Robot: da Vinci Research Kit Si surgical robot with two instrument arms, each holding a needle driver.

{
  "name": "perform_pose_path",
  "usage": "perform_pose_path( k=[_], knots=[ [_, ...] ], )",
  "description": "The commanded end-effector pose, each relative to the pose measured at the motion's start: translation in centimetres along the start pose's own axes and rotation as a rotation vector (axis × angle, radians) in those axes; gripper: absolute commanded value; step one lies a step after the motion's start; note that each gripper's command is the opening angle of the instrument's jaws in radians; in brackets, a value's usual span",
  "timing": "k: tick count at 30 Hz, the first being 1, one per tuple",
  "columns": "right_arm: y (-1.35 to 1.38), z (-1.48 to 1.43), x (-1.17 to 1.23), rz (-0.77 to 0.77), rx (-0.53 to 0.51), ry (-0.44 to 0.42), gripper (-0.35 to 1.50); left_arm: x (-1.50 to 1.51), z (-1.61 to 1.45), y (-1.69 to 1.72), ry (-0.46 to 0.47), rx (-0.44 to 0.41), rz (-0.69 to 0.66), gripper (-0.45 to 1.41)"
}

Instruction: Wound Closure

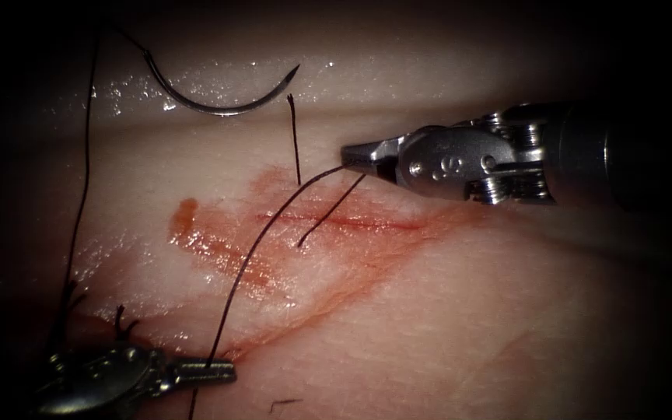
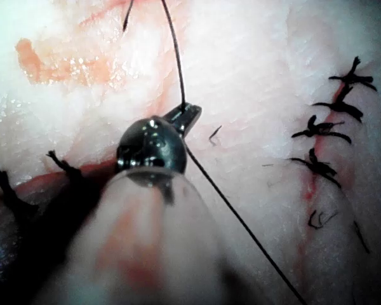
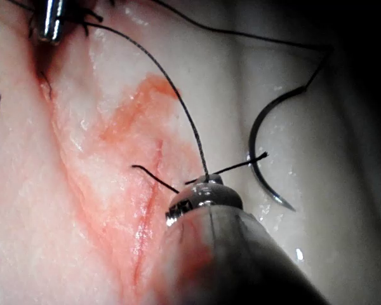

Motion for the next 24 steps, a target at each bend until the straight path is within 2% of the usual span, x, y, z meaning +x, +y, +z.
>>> perform_pose_path(
  k=[1, 5, 6, 7, 8, 9, 10, 11, 12, 18, 20, 24],
  knots=[
    [0.01, 0.09, 0.03, 0.004, -0.001, 0.004, -0.35, -0.05, 0.08, -0.01, -0.002, -0.001, -0.001, -0.45],
    [-0.12, 0.08, 0.11, 0.059, 0.002, 0.033, -0.35, 0.15, -0.09, -0.13, 0.017, 0.055, 0.042, -0.45],
    [-0.15, 0.07, 0.13, 0.092, 0.002, 0.037, -0.05, 0.17, -0.11, -0.15, 0.022, 0.063, 0.054, -0.45],
    [-0.15, 0.07, 0.13, 0.092, 0.002, 0.037, -0.05, 0.17, -0.11, -0.15, 0.022, 0.063, 0.054, -0.45],
    [-0.20, 0.06, 0.18, 0.159, 0.003, 0.062, 0.61, 0.22, -0.17, -0.21, 0.029, 0.079, 0.067, -0.45],
    [-0.24, 0.05, 0.22, 0.221, -0.005, 0.084, 0.93, 0.24, -0.19, -0.23, 0.032, 0.086, 0.075, -0.45],
    [-0.27, 0.03, 0.24, 0.278, -0.014, 0.107, 1.10, 0.25, -0.22, -0.27, 0.034, 0.096, 0.090, -0.45],
    [-0.27, 0.03, 0.24, 0.278, -0.014, 0.107, 1.10, 0.25, -0.22, -0.27, 0.034, 0.096, 0.090, -0.45],
    [-0.31, 0.01, 0.32, 0.355, -0.035, 0.130, 1.40, 0.24, -0.25, -0.33, 0.035, 0.126, 0.115, -0.45],
    [-0.34, -0.12, 0.51, 0.481, -0.049, 0.293, 1.47, 0.18, -0.38, -0.49, 0.034, 0.208, 0.188, -0.45],
    [-0.30, -0.21, 0.54, 0.568, -0.072, 0.357, 1.42, 0.17, -0.45, -0.53, 0.029, 0.248, 0.235, -0.45],
    [-0.17, -0.44, 0.52, 0.587, -0.145, 0.474, 1.27, 0.15, -0.56, -0.58, 0.016, 0.289, 0.315, -0.45]
  ],
)
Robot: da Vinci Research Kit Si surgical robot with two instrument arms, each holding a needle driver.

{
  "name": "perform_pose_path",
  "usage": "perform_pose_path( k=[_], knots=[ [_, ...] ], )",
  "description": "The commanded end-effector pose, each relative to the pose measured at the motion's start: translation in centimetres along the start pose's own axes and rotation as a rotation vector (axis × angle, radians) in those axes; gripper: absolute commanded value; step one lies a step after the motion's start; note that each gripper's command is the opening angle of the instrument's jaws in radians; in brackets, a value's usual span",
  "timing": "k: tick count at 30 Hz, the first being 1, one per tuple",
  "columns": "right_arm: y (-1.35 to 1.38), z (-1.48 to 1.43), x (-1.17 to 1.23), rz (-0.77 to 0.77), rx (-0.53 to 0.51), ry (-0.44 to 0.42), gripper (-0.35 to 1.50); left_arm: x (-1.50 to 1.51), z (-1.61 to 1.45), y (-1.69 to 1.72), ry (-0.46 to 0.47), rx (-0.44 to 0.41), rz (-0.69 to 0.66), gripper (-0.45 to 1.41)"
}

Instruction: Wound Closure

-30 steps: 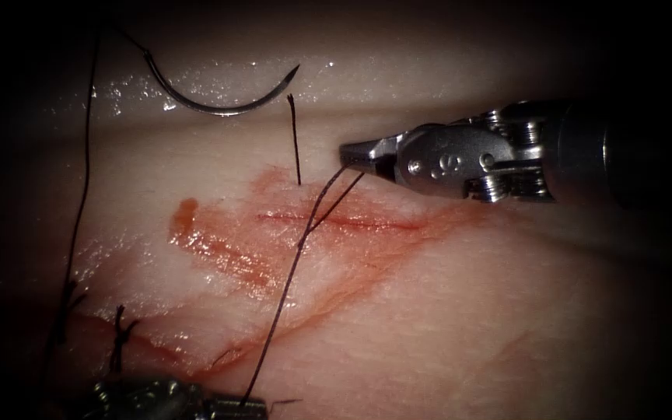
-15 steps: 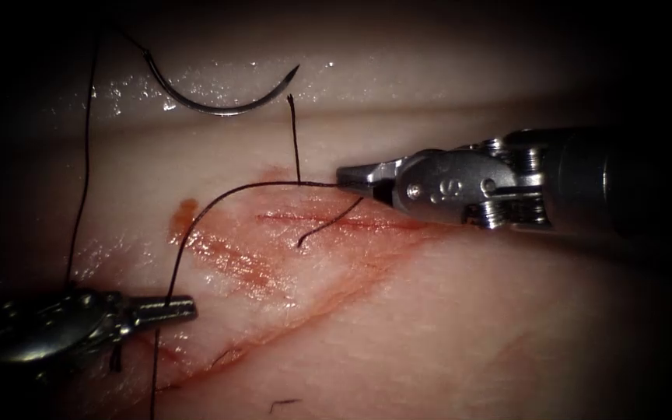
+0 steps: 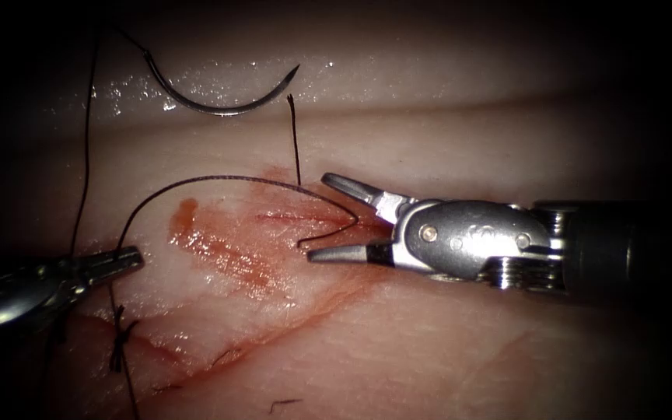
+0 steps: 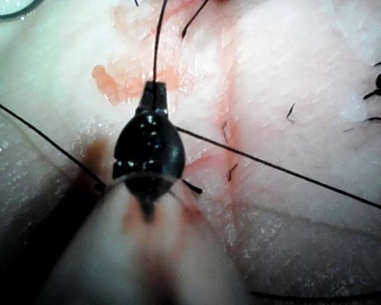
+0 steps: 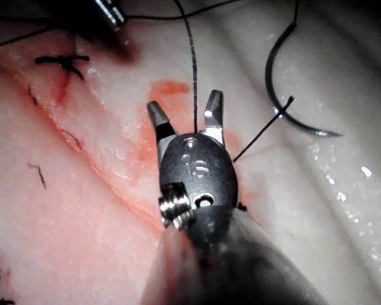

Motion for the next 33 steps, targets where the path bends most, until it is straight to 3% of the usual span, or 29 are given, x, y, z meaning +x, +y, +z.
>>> perform_pose_path(
  k=[1, 4, 9, 11, 13, 14, 15, 22, 25, 29, 33],
  knots=[
    [0.09, -0.02, 0.05, 0.001, -0.015, 0.059, 1.27, -0.04, 0.05, 0.00, -0.004, 0.013, 0.020, -0.45],
    [0.19, -0.14, 0.16, 0.012, 0.004, 0.118, 1.23, -0.03, 0.02, -0.05, -0.014, 0.050, 0.077, -0.45],
    [0.34, -0.22, 0.22, 0.026, 0.048, 0.144, 1.25, -0.01, 0.03, -0.09, -0.027, 0.087, 0.190, -0.45],
    [0.39, -0.22, 0.21, 0.027, 0.059, 0.161, 1.15, 0.01, 0.04, -0.09, -0.032, 0.098, 0.234, -0.45],
    [0.43, -0.18, 0.17, -0.009, 0.025, 0.135, 0.80, 0.03, 0.06, -0.07, -0.033, 0.097, 0.267, -0.45],
    [0.47, -0.14, 0.14, -0.045, 0.034, 0.115, 0.17, 0.03, 0.07, -0.06, -0.030, 0.090, 0.278, -0.45],
    [0.50, -0.11, 0.12, -0.058, 0.046, 0.099, -0.31, 0.05, 0.08, -0.05, -0.028, 0.083, 0.288, -0.45],
    [0.78, 0.13, -0.13, -0.111, 0.031, 0.079, -0.35, 0.14, 0.15, -0.05, -0.033, 0.086, 0.296, -0.45],
    [0.85, 0.35, -0.40, -0.140, 0.025, 0.074, -0.35, 0.22, 0.22, -0.06, -0.037, 0.097, 0.279, -0.45],
    [0.67, 0.69, -0.72, -0.188, 0.094, 0.083, -0.35, 0.30, 0.38, -0.08, -0.046, 0.141, 0.264, -0.45],
    [0.47, 0.97, -0.82, -0.178, 0.135, 0.115, -0.35, 0.34, 0.62, -0.09, -0.081, 0.252, 0.246, -0.45]
  ],
)
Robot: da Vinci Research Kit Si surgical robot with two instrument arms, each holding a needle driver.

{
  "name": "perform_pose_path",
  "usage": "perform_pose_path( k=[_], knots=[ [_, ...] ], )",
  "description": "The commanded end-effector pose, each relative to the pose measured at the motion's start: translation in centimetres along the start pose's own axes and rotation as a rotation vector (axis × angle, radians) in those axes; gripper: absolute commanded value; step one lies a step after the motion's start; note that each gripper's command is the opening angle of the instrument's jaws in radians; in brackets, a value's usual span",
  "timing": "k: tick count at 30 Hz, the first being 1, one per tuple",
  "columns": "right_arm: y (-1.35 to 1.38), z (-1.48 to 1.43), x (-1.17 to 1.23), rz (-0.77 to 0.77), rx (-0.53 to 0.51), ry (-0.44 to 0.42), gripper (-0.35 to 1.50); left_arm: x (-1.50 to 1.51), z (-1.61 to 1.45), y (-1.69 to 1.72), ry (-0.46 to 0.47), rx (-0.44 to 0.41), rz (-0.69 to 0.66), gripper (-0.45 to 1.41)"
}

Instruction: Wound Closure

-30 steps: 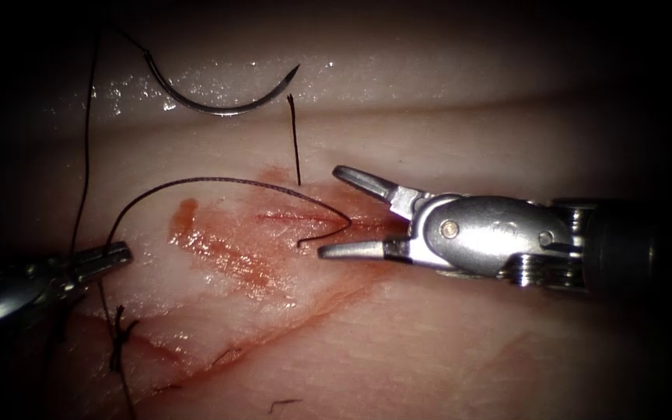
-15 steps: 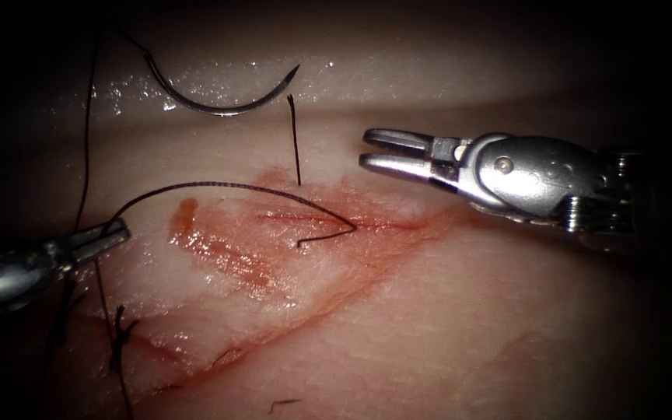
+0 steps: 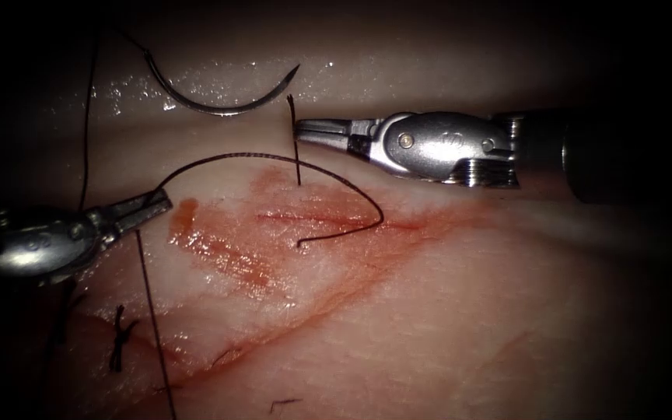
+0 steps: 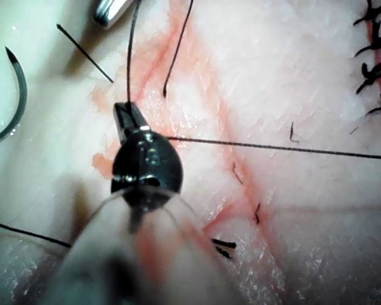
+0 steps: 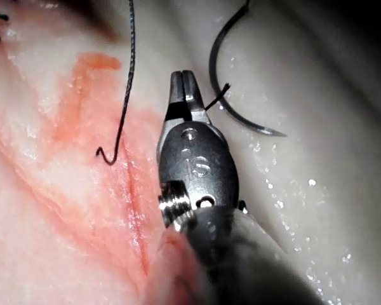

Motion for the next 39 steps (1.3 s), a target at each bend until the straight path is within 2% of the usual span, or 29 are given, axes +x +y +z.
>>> perform_pose_path(
  k=[1, 2, 4, 12, 18, 26, 32, 36, 39],
  knots=[
    [-0.06, 0.23, -0.02, 0.002, 0.014, 0.020, -0.35, -0.02, 0.13, 0.05, -0.008, 0.022, -0.003, -0.45],
    [-0.08, 0.33, 0.02, 0.004, 0.028, 0.037, -0.35, -0.02, 0.24, 0.08, -0.025, 0.063, -0.007, -0.45],
    [-0.07, 0.38, 0.07, 0.005, 0.021, 0.050, -0.35, -0.03, 0.33, 0.11, -0.034, 0.092, -0.015, -0.45],
    [-0.02, 0.41, 0.34, 0.028, 0.000, 0.110, -0.35, -0.19, 0.61, 0.17, -0.037, 0.147, -0.053, -0.45],
    [-0.08, 0.43, 0.41, 0.026, 0.004, 0.140, -0.35, -0.21, 0.67, 0.14, -0.043, 0.163, -0.062, -0.45],
    [-0.13, 0.36, 0.41, 0.037, -0.005, 0.110, -0.35, -0.16, 0.55, 0.06, -0.052, 0.178, -0.076, -0.45],
    [-0.21, 0.38, 0.47, 0.051, 0.010, 0.096, -0.35, -0.11, 0.57, 0.04, -0.047, 0.203, -0.090, -0.45],
    [-0.24, 0.44, 0.54, 0.059, 0.031, 0.120, -0.35, -0.13, 0.65, 0.03, -0.049, 0.216, -0.091, -0.45],
    [-0.20, 0.48, 0.64, 0.068, -0.006, 0.167, -0.35, -0.22, 0.74, 0.08, -0.038, 0.225, -0.086, -0.45]
  ],
)
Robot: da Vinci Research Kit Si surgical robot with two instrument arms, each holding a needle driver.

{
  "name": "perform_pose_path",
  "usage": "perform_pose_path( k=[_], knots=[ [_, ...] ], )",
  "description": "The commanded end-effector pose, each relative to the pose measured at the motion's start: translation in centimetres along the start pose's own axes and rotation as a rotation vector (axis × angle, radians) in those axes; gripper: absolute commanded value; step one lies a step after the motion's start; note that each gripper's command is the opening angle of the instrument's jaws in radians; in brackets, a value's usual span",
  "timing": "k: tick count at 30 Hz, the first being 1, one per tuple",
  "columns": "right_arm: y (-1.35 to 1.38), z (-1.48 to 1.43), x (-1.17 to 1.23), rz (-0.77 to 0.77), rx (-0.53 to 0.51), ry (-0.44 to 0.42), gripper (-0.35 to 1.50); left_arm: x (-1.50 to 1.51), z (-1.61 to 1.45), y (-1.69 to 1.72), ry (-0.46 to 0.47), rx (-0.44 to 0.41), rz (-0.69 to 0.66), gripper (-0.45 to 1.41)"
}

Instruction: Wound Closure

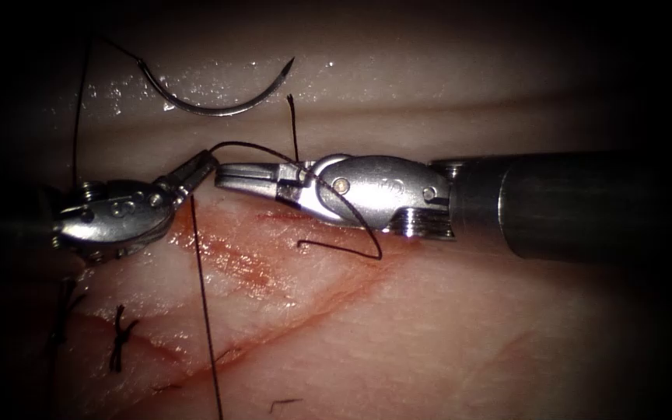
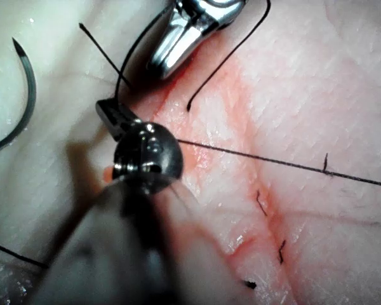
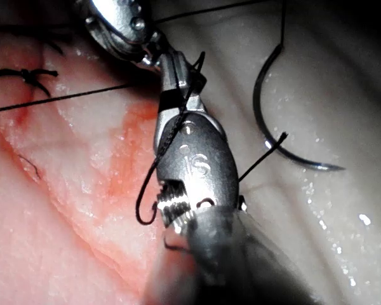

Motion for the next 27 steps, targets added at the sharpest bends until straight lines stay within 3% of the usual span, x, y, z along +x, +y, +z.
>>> perform_pose_path(
  k=[1, 5, 8, 13, 22, 27],
  knots=[
    [0.05, 0.12, 0.00, 0.000, -0.021, 0.025, -0.35, -0.04, 0.07, 0.08, 0.003, -0.009, 0.004, -0.45],
    [0.05, 0.20, 0.03, 0.003, -0.069, 0.066, -0.35, -0.06, 0.07, 0.15, 0.004, -0.015, 0.006, -0.45],
    [0.07, 0.29, -0.01, 0.007, -0.131, 0.035, -0.35, -0.01, 0.01, 0.22, 0.007, -0.027, 0.002, -0.45],
    [0.16, 0.25, -0.08, 0.037, -0.192, -0.015, 0.46, 0.03, -0.14, 0.33, 0.010, -0.041, 0.009, -0.45],
    [0.13, 0.20, -0.45, 0.050, -0.214, -0.150, 0.83, 0.18, -0.38, 0.58, 0.013, -0.051, 0.079, -0.45],
    [0.10, 0.11, -0.57, 0.054, -0.219, -0.177, 0.83, 0.25, -0.48, 0.59, 0.010, -0.058, 0.103, -0.45]
  ],
)
